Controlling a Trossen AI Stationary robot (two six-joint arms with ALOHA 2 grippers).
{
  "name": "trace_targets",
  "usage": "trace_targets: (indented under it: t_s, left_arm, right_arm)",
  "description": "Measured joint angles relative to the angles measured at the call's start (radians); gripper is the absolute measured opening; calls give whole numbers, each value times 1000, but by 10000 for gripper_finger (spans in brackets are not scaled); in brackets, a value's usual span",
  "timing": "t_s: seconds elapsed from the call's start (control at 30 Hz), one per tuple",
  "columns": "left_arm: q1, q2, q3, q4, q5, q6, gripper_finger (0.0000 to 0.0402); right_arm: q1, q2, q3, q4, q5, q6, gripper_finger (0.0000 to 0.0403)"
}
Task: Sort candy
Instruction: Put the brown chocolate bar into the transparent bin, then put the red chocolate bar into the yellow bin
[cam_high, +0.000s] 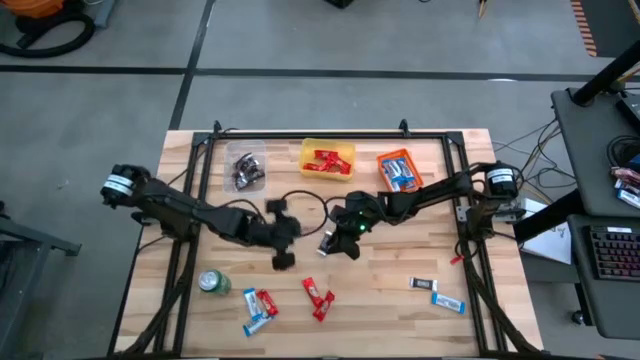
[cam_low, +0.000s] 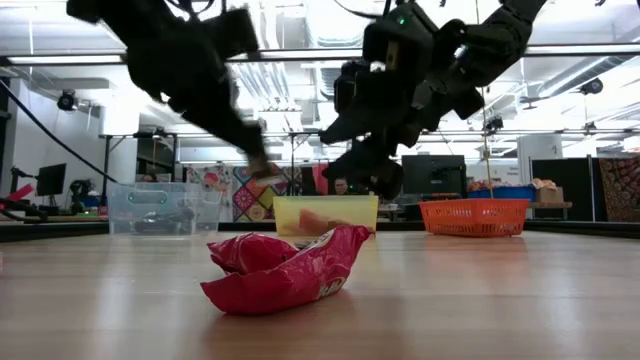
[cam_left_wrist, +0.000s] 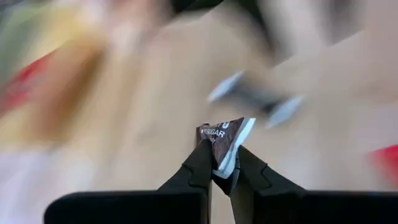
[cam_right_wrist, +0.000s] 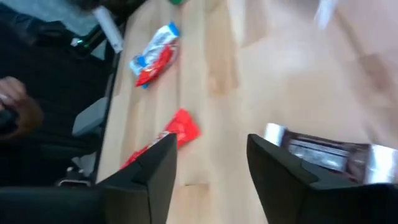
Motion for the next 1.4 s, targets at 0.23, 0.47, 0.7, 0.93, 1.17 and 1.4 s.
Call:
trace_targets:
  t_s: [0.23, 0.47, 0.7, 0.93, 1.17, 1.4]
  left_arm:
    - [129, -63, 103, -617, -304, -288, 7]
    - [453, -87, 110, -738, -84, -268, 6]
    - [707, -68, 108, -701, 41, -148, 17]
    - [767, -67, 107, -699, 118, -79, 67]
    - [746, -67, 106, -698, 118, -92, 119]
    - [637, -73, 107, -676, 118, -137, 131]
  right_arm:
    - [-16, 0, 0, -16, 47, -8, 189]
    - [-15, 0, 0, -9, 55, -10, 185]
    - [-15, 0, -1, -8, 55, -11, 185]
    - [-15, 0, -1, -8, 55, -18, 185]
    - [-14, 0, -1, -9, 53, -20, 182]
    - [-1, 0, -2, -30, 52, -14, 182]
